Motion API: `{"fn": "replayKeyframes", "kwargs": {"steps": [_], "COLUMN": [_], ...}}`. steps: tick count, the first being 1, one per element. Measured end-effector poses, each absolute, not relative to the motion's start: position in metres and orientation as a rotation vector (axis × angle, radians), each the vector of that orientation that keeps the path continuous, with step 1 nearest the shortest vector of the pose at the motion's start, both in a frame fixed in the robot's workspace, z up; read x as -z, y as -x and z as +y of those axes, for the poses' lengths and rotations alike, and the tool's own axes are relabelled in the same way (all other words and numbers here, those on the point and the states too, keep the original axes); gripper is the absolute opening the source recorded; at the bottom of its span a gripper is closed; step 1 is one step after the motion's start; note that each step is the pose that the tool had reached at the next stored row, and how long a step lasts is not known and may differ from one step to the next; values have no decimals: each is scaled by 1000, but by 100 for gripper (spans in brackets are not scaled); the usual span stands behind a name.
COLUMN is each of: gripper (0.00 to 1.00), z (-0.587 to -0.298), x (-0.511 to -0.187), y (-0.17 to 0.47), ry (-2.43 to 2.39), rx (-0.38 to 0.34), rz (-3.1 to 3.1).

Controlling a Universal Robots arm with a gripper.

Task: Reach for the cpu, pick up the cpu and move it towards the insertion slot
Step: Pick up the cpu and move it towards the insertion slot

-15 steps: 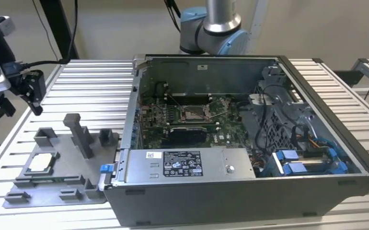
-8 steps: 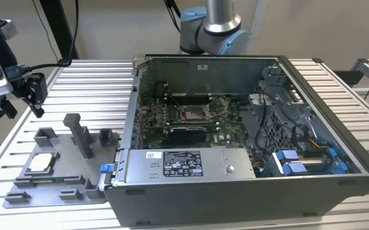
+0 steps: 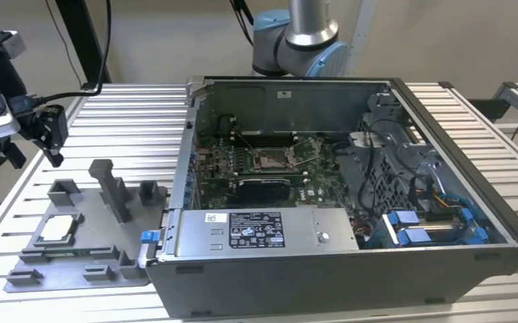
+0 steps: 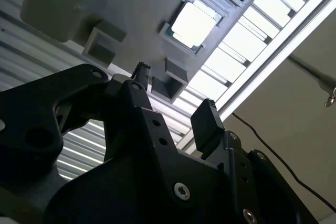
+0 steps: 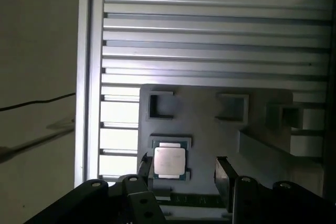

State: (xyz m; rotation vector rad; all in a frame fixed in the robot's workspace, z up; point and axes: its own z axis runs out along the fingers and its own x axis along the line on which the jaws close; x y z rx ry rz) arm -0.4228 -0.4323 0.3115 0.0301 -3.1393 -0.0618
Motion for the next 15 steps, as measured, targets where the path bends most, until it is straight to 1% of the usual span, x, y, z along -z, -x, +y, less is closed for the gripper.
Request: {"fn": "replayKeyframes", "kwargs": {"steps": [15], "gripper": [0], "z": [-432], "x": [-306], "y": [423], "ry": [-30], "rx": [65], "rz": [-3140]}}
